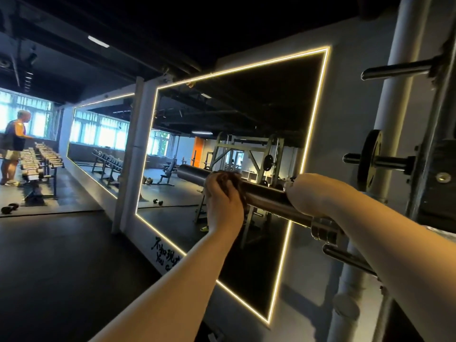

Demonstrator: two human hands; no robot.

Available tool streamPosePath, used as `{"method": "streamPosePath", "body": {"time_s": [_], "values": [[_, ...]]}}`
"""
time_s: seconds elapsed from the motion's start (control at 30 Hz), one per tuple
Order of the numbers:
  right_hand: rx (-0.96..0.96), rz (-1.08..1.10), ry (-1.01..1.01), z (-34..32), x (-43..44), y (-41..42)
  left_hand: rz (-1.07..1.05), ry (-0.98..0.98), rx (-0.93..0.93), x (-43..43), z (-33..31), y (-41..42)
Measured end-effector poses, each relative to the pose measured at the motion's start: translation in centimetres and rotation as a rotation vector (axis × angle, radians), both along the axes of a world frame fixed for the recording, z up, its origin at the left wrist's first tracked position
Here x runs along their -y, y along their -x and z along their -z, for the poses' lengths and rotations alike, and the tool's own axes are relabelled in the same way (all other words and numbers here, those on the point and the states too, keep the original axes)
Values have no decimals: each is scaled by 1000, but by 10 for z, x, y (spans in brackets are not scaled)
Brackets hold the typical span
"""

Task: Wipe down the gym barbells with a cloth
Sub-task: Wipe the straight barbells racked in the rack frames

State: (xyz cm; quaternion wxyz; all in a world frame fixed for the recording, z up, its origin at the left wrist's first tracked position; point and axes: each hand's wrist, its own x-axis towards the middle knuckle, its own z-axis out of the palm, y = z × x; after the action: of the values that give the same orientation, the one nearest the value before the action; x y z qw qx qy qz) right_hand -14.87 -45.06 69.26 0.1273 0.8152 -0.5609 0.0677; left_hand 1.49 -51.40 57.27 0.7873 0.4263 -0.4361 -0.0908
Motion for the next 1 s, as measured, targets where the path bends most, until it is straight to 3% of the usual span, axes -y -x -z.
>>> {"method": "streamPosePath", "body": {"time_s": [0.07,0.23,0.33,0.43,0.57,0.8,1.0], "values": [[-36,12,-14,-2,1,0,-14,-42,-27,2,-7,-7],[-184,8,-69,-13,-3,4,-29,25,256,-10,12,13],[-37,-13,-74,-14,5,5,-5,59,303,-10,5,7],[186,-85,95,-5,4,11,-59,-20,225,-5,-10,-6],[-143,-29,386,23,-27,24,-56,-55,201,-1,-16,-14],[4,-70,210,12,-10,16,-72,82,111,-8,6,13],[162,-66,61,7,3,20,-29,265,1,-18,27,93]]}}
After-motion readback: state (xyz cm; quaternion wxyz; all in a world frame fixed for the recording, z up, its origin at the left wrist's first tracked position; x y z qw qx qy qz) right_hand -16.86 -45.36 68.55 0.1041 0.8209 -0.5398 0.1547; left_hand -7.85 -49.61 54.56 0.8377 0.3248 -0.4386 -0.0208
